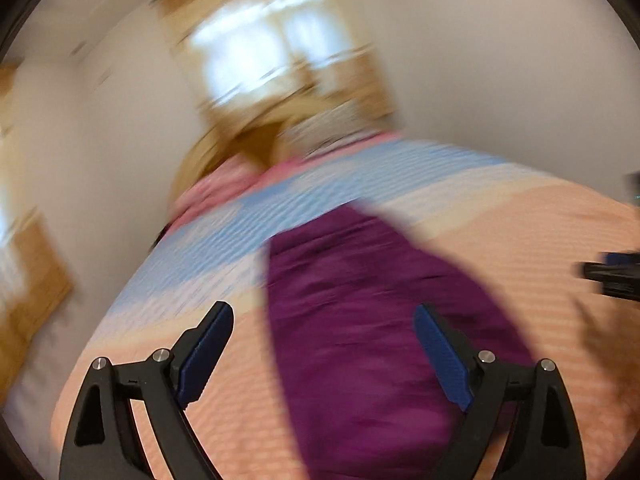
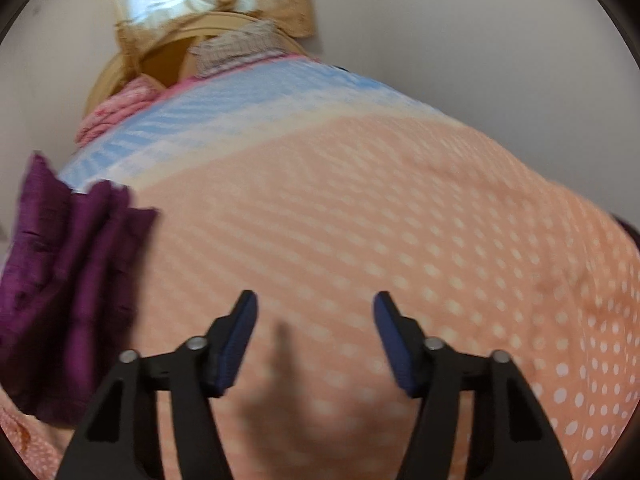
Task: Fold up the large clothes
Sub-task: 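Fold the jacket side inward with the right gripper while the left gripper releases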
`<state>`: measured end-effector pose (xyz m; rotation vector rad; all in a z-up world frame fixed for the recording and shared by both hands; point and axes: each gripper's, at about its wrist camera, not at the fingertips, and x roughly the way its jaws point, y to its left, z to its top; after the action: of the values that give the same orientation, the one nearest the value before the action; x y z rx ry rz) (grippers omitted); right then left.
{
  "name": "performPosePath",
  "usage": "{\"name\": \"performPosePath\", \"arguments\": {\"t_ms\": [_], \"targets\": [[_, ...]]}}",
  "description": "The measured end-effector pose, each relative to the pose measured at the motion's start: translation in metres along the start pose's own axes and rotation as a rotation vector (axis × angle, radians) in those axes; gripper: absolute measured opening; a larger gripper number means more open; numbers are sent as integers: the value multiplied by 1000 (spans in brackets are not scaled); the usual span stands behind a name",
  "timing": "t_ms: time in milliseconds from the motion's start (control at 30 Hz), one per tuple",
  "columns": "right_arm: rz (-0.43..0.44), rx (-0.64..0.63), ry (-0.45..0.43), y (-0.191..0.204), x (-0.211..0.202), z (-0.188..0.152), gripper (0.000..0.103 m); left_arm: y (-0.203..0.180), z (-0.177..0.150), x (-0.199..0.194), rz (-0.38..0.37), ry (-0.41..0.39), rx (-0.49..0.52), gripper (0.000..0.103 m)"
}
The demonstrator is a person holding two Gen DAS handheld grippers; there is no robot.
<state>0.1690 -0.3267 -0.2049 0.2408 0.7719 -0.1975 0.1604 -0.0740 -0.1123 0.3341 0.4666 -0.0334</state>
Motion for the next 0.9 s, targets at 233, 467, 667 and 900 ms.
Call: {"name": "performPosePath", "arguments": {"t_ms": [233, 467, 667, 900], "targets": [[73, -150, -65, 123, -12, 54, 59, 79, -1, 95, 184, 141, -286, 92], [62, -238, -49, 228, 6, 81, 56, 96, -10, 154, 215, 276, -438, 92], [24, -184, -28, 249, 49, 76, 56, 96, -20, 173, 104, 305, -553, 92], [-37, -97, 11, 199, 75, 55, 52, 42, 0, 169, 41, 242, -407, 92]]}}
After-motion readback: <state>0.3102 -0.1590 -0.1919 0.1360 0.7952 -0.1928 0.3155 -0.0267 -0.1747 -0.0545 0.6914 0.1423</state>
